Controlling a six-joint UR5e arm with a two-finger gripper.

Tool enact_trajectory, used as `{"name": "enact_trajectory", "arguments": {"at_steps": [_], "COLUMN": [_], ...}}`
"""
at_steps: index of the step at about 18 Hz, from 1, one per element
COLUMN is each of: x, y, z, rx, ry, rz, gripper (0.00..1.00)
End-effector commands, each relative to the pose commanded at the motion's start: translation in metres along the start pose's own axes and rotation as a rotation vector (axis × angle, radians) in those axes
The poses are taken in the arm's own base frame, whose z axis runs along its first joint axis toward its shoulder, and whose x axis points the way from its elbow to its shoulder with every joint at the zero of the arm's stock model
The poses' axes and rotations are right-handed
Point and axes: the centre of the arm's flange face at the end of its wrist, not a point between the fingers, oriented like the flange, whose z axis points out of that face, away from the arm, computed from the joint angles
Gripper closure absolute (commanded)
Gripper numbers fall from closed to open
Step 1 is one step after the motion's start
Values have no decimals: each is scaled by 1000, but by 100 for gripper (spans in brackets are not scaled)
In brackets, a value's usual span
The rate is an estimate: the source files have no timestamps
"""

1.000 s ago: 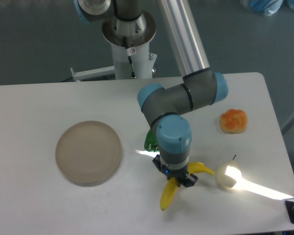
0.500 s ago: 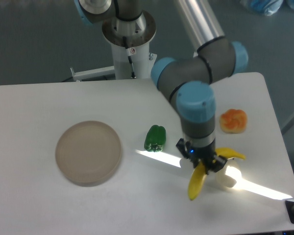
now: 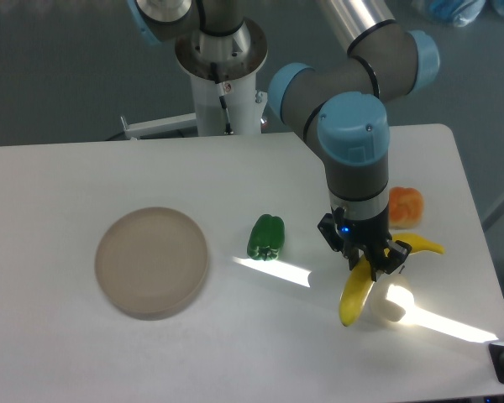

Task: Pick up the banana from the table
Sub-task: 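Lift the grasped banana up off the table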

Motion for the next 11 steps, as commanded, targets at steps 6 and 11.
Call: {"name": "enact_trajectory", "arguments": {"at_steps": [6, 11], "x": [0, -2], "y": [-5, -6], "z": [1, -3], "rx": [3, 10], "ry": [-6, -13], "rz": [5, 3], "gripper": [77, 77]}}
